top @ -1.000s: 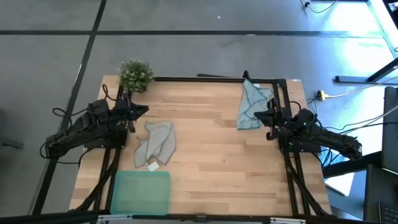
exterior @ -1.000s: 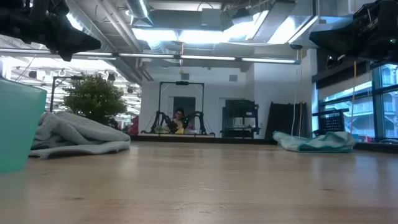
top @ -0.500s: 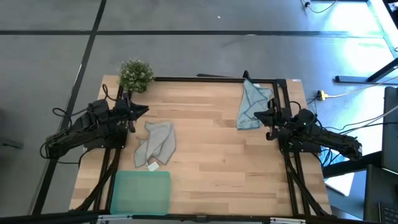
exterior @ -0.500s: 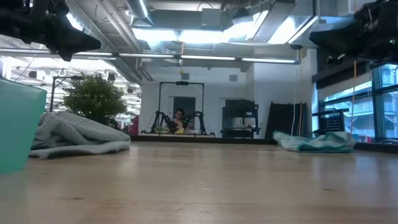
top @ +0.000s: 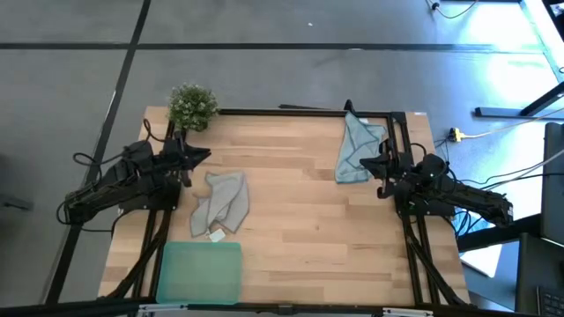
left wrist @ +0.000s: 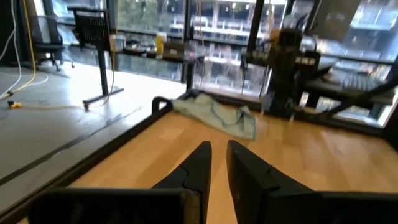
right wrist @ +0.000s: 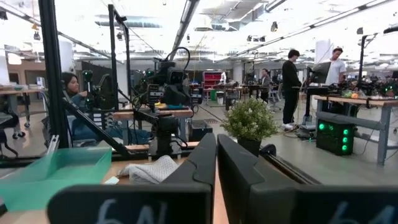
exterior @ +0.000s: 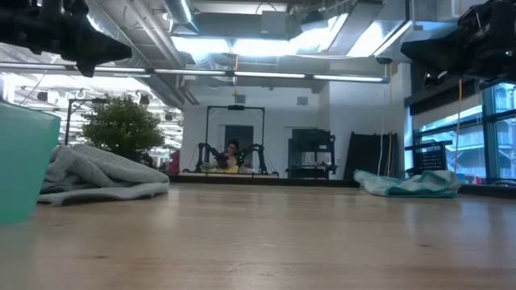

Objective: Roll microfiber towels into tight, uniform cylinder then place into a basket
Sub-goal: Roll the gray microfiber cloth

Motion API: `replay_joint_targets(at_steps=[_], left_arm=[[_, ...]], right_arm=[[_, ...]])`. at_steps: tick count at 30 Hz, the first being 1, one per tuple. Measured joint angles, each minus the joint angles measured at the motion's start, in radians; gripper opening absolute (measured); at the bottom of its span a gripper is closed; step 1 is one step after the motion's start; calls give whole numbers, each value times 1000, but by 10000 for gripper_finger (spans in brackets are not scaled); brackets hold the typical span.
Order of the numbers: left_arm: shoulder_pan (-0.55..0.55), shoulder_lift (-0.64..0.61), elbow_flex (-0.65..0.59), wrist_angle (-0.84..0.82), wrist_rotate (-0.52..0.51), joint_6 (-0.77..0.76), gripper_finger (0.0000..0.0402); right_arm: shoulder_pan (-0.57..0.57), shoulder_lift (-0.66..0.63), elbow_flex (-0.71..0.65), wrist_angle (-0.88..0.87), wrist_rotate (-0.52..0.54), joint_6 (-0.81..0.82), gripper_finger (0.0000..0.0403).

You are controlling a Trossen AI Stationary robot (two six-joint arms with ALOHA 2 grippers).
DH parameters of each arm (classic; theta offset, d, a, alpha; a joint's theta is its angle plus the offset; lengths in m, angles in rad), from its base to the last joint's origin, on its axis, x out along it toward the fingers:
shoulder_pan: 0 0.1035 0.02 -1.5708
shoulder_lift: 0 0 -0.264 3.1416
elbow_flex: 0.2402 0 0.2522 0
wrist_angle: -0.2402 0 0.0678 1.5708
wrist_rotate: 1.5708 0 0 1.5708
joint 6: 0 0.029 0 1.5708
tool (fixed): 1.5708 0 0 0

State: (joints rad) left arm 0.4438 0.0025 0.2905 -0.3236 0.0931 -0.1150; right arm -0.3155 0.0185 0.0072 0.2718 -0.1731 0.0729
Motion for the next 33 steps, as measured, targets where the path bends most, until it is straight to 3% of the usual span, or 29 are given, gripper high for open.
replay_joint_targets(at_steps=[11, 19, 24, 33], left_arm=[[0, 1, 0, 264, -79, -65, 40], [0, 137, 47, 265, -80, -164, 3], [0, 326, 186, 123, -82, -249, 2], [0, 652, 500, -497, -175, -497, 1]], right_arm=[[0, 0, 0, -1, 87, 0, 19], [0, 0, 0, 0, 86, 2, 19], [0, 0, 0, 0, 85, 1, 19], [0, 0, 0, 0, 58, 37, 19]])
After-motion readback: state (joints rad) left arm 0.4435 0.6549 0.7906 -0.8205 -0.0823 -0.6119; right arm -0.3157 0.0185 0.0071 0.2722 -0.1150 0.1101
